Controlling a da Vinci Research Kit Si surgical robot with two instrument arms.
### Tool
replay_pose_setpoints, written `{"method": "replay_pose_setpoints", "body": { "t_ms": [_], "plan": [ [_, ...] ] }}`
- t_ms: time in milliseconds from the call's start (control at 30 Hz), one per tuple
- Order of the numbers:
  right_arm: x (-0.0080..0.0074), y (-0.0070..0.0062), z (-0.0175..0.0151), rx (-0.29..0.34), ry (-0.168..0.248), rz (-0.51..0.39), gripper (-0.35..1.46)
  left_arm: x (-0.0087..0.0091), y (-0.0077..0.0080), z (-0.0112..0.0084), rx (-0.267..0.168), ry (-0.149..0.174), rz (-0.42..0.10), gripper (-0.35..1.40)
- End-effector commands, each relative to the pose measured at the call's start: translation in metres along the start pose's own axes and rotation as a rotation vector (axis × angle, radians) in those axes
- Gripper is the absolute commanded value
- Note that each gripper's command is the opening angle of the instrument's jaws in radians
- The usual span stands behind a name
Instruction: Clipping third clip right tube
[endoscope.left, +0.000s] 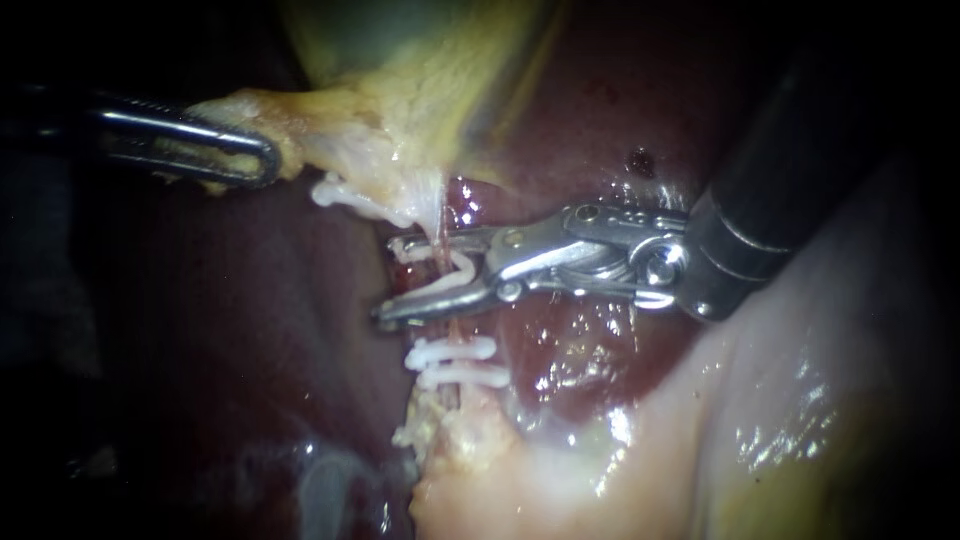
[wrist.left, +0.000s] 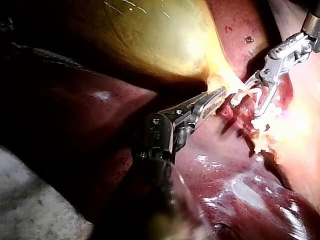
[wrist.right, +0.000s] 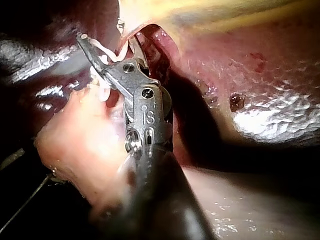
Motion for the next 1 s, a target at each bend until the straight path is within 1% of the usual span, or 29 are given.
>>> {"method": "replay_pose_setpoints", "body": {
  "t_ms": [33,100,167,333,567,700,900,1000],
  "plan": [
    [0.0003,-0.0003,-0.0001,0.004,0.006,0.000,0.49,0.0000,0.0000,0.0000,0.000,0.000,0.000,-0.35],
    [0.0009,-0.0007,-0.0002,0.018,0.020,-0.001,0.49,0.0000,0.0000,0.0000,0.000,0.000,0.000,-0.35],
    [0.0012,-0.0012,-0.0003,0.034,0.021,-0.004,0.49,0.0000,0.0000,0.0000,0.000,0.000,0.000,-0.35],
    [0.0014,-0.0019,-0.0001,0.071,0.030,-0.008,0.48,0.0000,0.0000,0.0000,-0.001,0.000,0.000,-0.35],
    [0.0014,-0.0017,-0.0002,0.074,0.033,-0.012,0.45,0.0000,-0.0001,0.0000,-0.001,0.000,0.000,-0.35],
    [0.0014,-0.0016,-0.0002,0.074,0.033,-0.011,0.41,0.0000,-0.0001,0.0000,-0.001,0.000,0.000,-0.35],
    [0.0012,-0.0012,-0.0006,0.069,0.033,-0.011,0.27,0.0000,-0.0001,0.0000,-0.001,0.000,0.000,-0.35],
    [0.0011,-0.0010,-0.0009,0.070,0.033,-0.012,0.14,0.0000,-0.0001,0.0000,-0.001,0.000,0.000,-0.35]
  ]
}}
